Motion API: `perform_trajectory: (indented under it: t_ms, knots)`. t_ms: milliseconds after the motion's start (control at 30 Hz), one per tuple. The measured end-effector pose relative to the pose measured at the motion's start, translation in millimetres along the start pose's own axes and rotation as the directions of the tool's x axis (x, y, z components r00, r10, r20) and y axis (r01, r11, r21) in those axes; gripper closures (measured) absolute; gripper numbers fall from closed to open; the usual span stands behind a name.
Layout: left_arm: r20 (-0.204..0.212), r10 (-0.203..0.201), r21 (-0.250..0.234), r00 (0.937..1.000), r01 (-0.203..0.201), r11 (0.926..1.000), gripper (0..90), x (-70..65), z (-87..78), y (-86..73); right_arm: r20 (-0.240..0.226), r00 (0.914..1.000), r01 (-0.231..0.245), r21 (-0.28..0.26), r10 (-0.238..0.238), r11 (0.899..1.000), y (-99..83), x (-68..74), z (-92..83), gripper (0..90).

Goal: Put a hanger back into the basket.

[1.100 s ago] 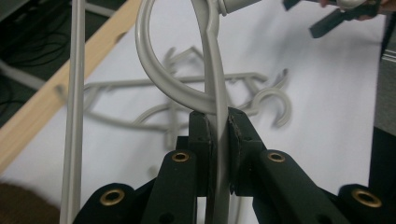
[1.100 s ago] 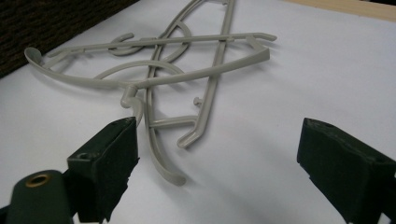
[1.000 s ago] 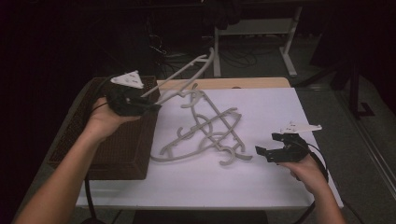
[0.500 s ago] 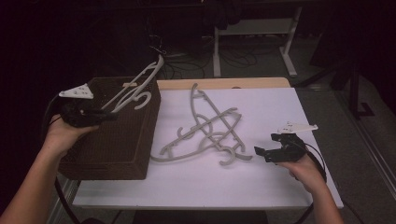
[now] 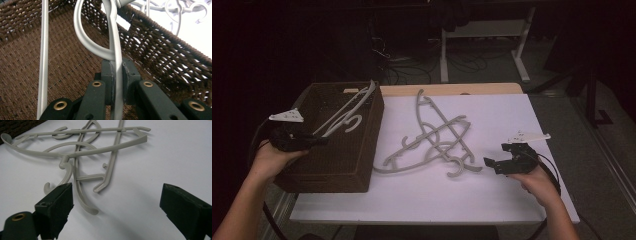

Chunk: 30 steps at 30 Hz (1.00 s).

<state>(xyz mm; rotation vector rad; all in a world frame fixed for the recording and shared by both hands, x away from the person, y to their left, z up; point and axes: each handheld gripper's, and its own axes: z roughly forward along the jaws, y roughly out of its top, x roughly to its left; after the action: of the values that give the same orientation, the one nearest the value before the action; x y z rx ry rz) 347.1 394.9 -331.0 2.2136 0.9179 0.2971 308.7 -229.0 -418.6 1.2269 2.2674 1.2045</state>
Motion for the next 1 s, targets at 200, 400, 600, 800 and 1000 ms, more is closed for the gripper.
perform_trajectory:
  t_ms: [200,400,600,800,1000]
  knots:
    - [0.022,-0.01,0.022,0.9997,0.01,0.9997,81.9,2.8,4.2,-3.3,0.0,1.0,-0.001,-0.003,0.001,1.0,-0.2,-0.7,-0.7,11.2]
    - [0.027,-0.01,0.123,0.9996,0.007,0.9924,81.8,4.7,18.2,-8.0,-0.001,1.0,-0.001,0.0,0.001,1.0,0.0,-0.5,-0.6,11.1]
    - [0.001,0.0,0.135,1.0,-0.001,0.9908,80.8,8.8,28.0,-5.9,-0.002,1.0,-0.001,-0.002,0.001,1.0,0.4,-1.0,-0.4,11.2]
    - [-0.019,-0.043,0.08,0.9989,0.045,0.9958,50.6,16.3,23.4,-7.9,-0.001,1.0,-0.005,-0.005,0.005,1.0,0.6,-1.4,-2.0,11.2]
    - [0.014,-0.073,-0.017,0.9972,0.074,0.9971,39.3,14.7,13.6,-4.2,-0.001,1.0,-0.003,-0.006,0.003,1.0,0.9,-1.4,-2.2,11.2]
